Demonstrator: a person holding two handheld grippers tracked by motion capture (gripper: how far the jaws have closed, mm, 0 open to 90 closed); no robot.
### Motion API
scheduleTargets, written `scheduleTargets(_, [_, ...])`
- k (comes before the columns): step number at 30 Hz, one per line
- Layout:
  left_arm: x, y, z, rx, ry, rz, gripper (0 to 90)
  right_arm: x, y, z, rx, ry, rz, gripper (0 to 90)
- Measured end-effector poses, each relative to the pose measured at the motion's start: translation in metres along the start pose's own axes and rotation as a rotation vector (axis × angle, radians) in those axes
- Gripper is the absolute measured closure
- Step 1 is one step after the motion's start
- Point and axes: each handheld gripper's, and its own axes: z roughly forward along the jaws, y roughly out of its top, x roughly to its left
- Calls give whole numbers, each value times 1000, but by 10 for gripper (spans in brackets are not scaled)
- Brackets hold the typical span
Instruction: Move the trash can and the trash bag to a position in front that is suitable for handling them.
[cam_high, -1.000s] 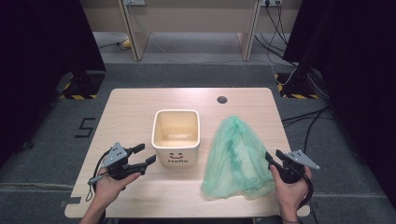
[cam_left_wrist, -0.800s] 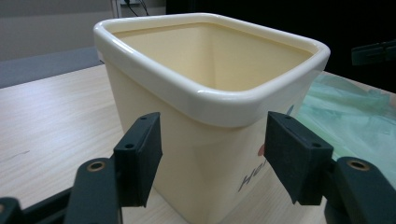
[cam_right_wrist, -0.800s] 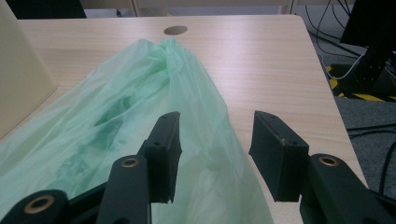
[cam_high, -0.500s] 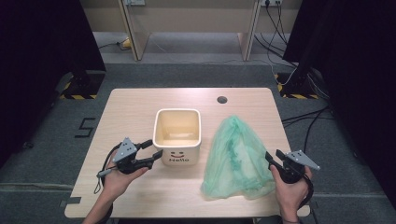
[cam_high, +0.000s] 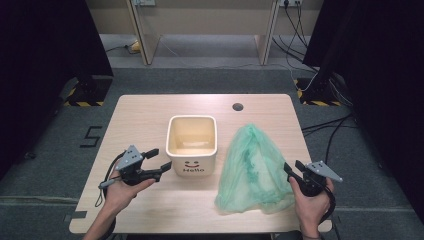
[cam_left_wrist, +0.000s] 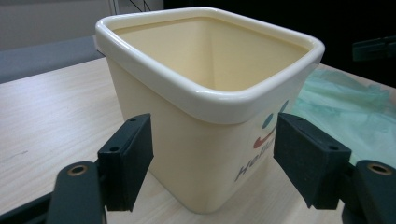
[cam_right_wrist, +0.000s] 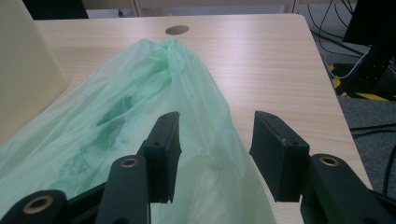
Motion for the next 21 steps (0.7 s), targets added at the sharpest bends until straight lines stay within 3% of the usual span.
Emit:
scheduleTargets(2, [1,5,-3,9,10,1,282,1,0,0,0,2,-2,519])
scheduleTargets(8, [4,23,-5,-1,-28,-49,313,0,0,1,6,3,1,517])
scheduleTargets(14, [10,39,2,-21,-4,-77,338,1,0,1,10,9,1,516])
scheduleTargets(21, [17,52,18,-1,58,-93,346,0,-1,1,9,10,3,515])
